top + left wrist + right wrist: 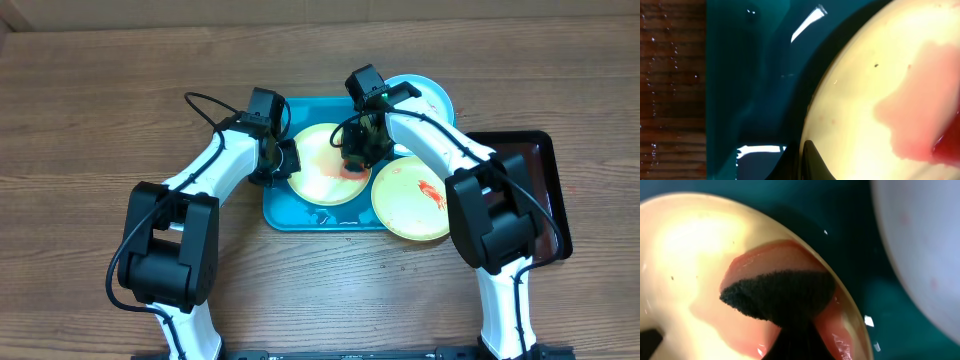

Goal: Clean dirty plates on tray and stack at the side
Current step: 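Scrub the left yellow plate with the sponge while left gripper holds its rim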

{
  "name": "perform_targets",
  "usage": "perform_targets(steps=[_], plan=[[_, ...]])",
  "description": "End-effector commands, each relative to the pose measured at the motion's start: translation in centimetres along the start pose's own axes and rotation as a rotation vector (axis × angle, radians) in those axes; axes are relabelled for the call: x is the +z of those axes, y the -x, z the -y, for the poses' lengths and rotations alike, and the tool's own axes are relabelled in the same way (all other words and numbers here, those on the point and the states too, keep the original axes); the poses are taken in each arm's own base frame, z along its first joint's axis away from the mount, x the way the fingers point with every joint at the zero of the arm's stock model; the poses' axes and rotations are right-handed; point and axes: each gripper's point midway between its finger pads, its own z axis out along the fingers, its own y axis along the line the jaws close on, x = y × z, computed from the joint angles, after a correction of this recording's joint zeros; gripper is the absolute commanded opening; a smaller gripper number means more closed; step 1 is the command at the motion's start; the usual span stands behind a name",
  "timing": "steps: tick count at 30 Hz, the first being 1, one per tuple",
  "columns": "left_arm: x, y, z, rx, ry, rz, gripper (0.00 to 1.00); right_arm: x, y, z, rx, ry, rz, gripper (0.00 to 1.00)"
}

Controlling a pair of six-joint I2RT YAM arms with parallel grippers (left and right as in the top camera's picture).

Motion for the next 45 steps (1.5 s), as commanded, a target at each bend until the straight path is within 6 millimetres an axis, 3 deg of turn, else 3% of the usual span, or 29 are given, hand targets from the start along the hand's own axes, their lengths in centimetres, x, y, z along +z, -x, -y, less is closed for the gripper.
perform_targets(steps=[1, 4, 6, 9, 12, 15, 20, 22, 25, 28, 32, 36, 39, 45], plan=[[0.6, -0.3, -0.4, 0.009, 0.015, -0.013, 0.04, 3.0, -0.2, -0.8, -0.017, -0.009, -0.008, 0.04], [0.6, -0.4, -0.4, 0.009, 0.016, -0.015, 0.04, 4.8, -2.4, -4.4, -0.105, 0.146, -0.099, 0.04], [0.6, -0.4, -0.4, 0.009, 0.016, -0.015, 0.04, 4.7, -3.3, -6.2, -0.145, 0.228, -0.133, 0.04], [0.6, -0.4, -0.4, 0.009, 0.016, -0.015, 0.04, 3.8, -4.0, -7.1, -0.166, 0.268, -0.173, 0.04], [0.6, -0.4, -0.4, 0.009, 0.016, -0.016, 0.04, 2.1, -4.2, -6.2, -0.124, 0.231, -0.227, 0.04], [0.6, -0.4, -0.4, 0.009, 0.016, -0.016, 0.04, 0.5, -4.2, -3.8, -0.058, 0.159, -0.278, 0.04], [0.6, -0.4, -0.4, 0.009, 0.016, -0.016, 0.04, 0.0, -2.9, 1.8, 0.037, -0.08, -0.236, 0.04], [0.6, -0.4, -0.4, 0.009, 0.016, -0.016, 0.04, 0.2, -1.8, 2.1, 0.032, -0.089, -0.19, 0.04], [0.6, -0.4, -0.4, 0.009, 0.016, -0.015, 0.04, 0.9, 0.6, 0.6, -0.002, -0.033, -0.086, 0.04], [0.6, -0.4, -0.4, 0.009, 0.016, -0.016, 0.04, 1.9, 1.1, -2.1, -0.075, 0.049, -0.046, 0.04], [0.6, -0.4, -0.4, 0.009, 0.018, -0.016, 0.04, 3.6, -0.7, -5.1, -0.129, 0.112, -0.082, 0.04], [0.6, -0.4, -0.6, 0.009, 0.025, -0.017, 0.04, 3.1, -3.8, -8.1, -0.228, 0.236, -0.183, 0.04], [0.6, -0.4, -0.6, 0.009, 0.024, -0.016, 0.04, 2.5, -5.2, -7.0, -0.201, 0.188, -0.25, 0.04], [0.6, -0.4, -0.6, 0.009, 0.023, -0.014, 0.04, 1.4, -5.4, -0.5, -0.044, -0.002, -0.333, 0.04]])
